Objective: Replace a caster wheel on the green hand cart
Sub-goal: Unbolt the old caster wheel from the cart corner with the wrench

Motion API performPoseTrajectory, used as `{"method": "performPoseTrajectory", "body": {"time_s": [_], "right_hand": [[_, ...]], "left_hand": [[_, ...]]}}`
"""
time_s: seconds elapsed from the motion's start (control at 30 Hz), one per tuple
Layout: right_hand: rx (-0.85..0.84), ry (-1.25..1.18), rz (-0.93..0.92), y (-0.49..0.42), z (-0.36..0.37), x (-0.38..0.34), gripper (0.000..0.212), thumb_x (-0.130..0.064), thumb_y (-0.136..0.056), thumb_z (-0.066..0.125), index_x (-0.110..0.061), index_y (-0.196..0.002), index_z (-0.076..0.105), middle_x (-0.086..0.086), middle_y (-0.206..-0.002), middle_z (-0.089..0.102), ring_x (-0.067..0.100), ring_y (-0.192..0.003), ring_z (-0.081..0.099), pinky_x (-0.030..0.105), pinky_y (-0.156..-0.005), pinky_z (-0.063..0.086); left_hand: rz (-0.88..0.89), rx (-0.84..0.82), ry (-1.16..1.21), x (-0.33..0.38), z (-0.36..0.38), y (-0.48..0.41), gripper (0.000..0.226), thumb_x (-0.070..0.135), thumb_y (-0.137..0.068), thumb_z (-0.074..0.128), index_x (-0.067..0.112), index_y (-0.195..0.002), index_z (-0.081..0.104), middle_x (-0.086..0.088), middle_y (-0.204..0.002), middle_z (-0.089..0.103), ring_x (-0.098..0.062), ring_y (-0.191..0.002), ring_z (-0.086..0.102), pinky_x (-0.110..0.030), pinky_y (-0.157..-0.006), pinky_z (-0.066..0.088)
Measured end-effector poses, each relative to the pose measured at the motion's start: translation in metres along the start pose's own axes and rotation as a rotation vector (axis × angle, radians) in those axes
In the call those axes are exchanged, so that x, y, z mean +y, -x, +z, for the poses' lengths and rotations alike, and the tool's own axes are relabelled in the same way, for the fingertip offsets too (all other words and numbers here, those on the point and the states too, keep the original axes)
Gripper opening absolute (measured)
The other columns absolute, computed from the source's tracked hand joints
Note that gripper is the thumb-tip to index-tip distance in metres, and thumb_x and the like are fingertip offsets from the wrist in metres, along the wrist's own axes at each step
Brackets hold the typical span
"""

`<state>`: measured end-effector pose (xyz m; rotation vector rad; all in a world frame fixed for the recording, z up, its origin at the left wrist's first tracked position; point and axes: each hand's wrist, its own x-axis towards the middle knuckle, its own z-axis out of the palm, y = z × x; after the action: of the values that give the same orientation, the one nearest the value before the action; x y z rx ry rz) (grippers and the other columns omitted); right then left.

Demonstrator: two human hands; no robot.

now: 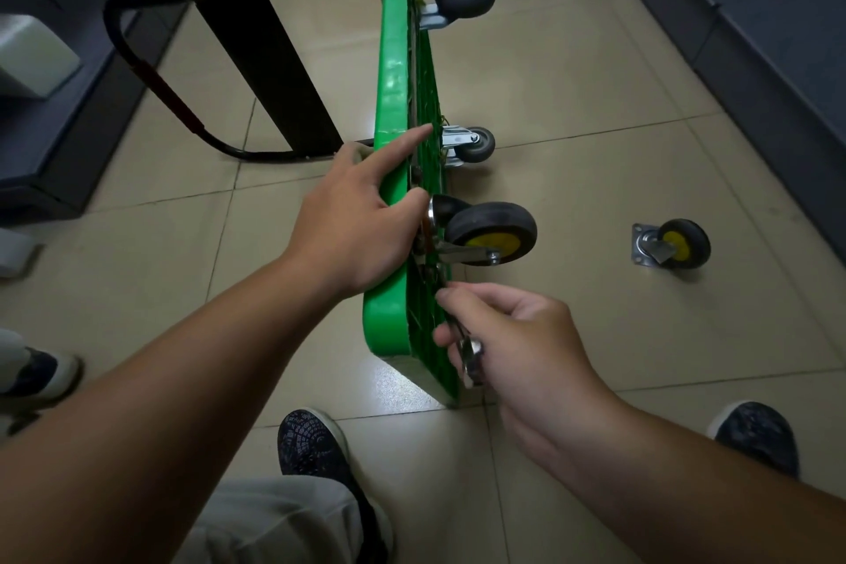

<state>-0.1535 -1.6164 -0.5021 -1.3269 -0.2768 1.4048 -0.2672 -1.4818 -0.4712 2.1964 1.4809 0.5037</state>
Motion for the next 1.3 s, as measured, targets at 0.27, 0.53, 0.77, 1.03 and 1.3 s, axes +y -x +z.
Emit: {"method": "performPoseTrajectory", "body": {"time_s": [0.27, 0.53, 0.77, 1.03, 1.3], "right_hand": [[-0.043, 0.012, -0.055, 0.003, 0.011, -0.001, 0.006, -0.005, -0.091, 0.072, -0.004, -0.095, 0.075, 0.004, -0.052, 0.066, 0.007, -0.039, 0.055, 0.015, -0.038, 0.042], [-0.072, 0.185, -0.198, -0.003, 0.009, 0.014, 0.006, -0.012, -0.09, 0.073, -0.012, -0.093, 0.078, 0.019, -0.067, 0.072, 0.016, -0.052, 0.059, 0.026, -0.051, 0.05], [-0.164, 0.26, -0.342, -0.007, -0.014, 0.046, 0.024, -0.014, -0.095, 0.071, -0.036, -0.102, 0.076, 0.03, -0.071, 0.06, 0.021, -0.061, 0.053, 0.038, -0.063, 0.047], [-0.246, 0.383, -0.471, -0.028, -0.041, 0.094, 0.053, -0.017, -0.098, 0.068, -0.053, -0.136, 0.057, 0.018, -0.091, 0.071, 0.031, -0.072, 0.066, 0.035, -0.075, 0.056], [-0.167, 0.723, -0.845, -0.071, -0.061, 0.093, 0.054, -0.001, -0.091, 0.07, -0.019, -0.142, 0.06, 0.006, -0.077, 0.058, 0.001, -0.064, 0.045, 0.016, -0.063, 0.04]], "left_hand": [[-0.02, -0.006, 0.003, 0.003, 0.0, 0.0, 0.062, 0.052, -0.086, 0.042, 0.068, -0.146, 0.032, 0.008, -0.121, 0.044, -0.014, -0.1, 0.05, -0.032, -0.081, 0.042], [-0.011, -0.011, 0.0, 0.001, 0.0, 0.001, 0.062, 0.052, -0.087, 0.042, 0.068, -0.146, 0.032, 0.009, -0.118, 0.043, -0.002, -0.089, 0.046, -0.017, -0.071, 0.035], [-0.032, -0.017, 0.012, 0.004, -0.002, 0.001, 0.063, 0.053, -0.085, 0.042, 0.068, -0.146, 0.033, 0.01, -0.119, 0.043, -0.011, -0.1, 0.046, -0.027, -0.078, 0.039], [-0.047, -0.022, 0.045, 0.008, -0.005, 0.003, 0.063, 0.05, -0.084, 0.044, 0.067, -0.144, 0.038, 0.007, -0.121, 0.047, -0.014, -0.102, 0.052, -0.037, -0.089, 0.052], [-0.042, -0.02, 0.048, 0.004, -0.003, 0.001, 0.063, 0.049, -0.084, 0.045, 0.066, -0.145, 0.038, 0.006, -0.123, 0.045, 0.005, -0.103, 0.046, -0.029, -0.084, 0.049]]}}
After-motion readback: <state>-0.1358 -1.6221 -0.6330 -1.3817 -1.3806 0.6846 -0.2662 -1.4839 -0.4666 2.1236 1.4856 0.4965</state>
